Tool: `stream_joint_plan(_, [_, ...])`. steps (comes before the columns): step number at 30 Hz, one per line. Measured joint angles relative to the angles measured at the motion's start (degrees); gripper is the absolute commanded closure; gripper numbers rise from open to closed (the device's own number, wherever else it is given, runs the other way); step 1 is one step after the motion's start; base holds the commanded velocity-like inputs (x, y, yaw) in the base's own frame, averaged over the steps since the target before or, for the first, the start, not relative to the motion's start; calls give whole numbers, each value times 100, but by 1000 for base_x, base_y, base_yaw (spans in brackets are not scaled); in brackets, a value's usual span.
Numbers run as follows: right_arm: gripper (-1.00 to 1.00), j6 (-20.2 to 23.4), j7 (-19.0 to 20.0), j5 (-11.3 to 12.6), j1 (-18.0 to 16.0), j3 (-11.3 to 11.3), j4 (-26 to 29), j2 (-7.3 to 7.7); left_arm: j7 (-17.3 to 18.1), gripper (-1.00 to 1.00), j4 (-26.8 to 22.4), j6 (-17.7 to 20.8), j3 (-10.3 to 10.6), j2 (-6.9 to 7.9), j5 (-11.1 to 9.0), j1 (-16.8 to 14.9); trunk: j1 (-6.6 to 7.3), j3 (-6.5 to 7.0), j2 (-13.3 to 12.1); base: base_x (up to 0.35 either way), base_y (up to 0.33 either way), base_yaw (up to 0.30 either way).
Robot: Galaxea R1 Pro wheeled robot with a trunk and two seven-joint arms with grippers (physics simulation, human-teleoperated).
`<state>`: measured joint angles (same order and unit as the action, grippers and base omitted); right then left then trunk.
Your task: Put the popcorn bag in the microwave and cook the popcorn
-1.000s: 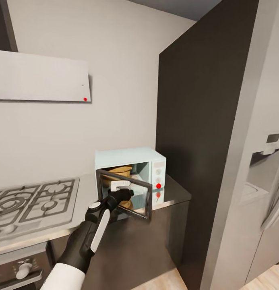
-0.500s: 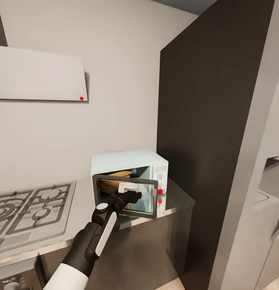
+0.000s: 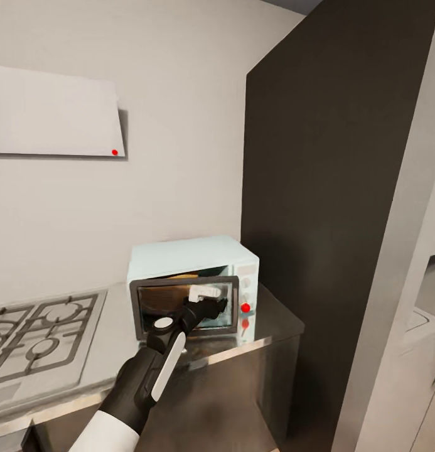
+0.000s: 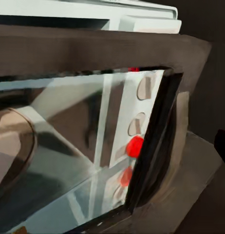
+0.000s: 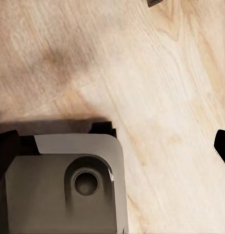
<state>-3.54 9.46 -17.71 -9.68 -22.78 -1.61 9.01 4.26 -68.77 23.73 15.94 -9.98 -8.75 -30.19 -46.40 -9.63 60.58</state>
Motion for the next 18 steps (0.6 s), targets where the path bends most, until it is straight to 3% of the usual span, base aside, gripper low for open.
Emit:
stream_joint_plan(6, [-100,4,0,2,0,-2,1,7,-24,-100,-19,1,0,0,5,0,0,19,0,179,-112,-69])
stream_joint_plan(11, [-100,-1,1,1,0,-2,2,10,-486,-100,-34,-29,-1,-1,-15,0,0,20,-1,104,-19,-2])
stream_joint_plan(18, [-100,-1,1,1,0,-2,2,9,-786,-100,-43,-37,-8,-2,1,0,0,20,-1,90,-1,0])
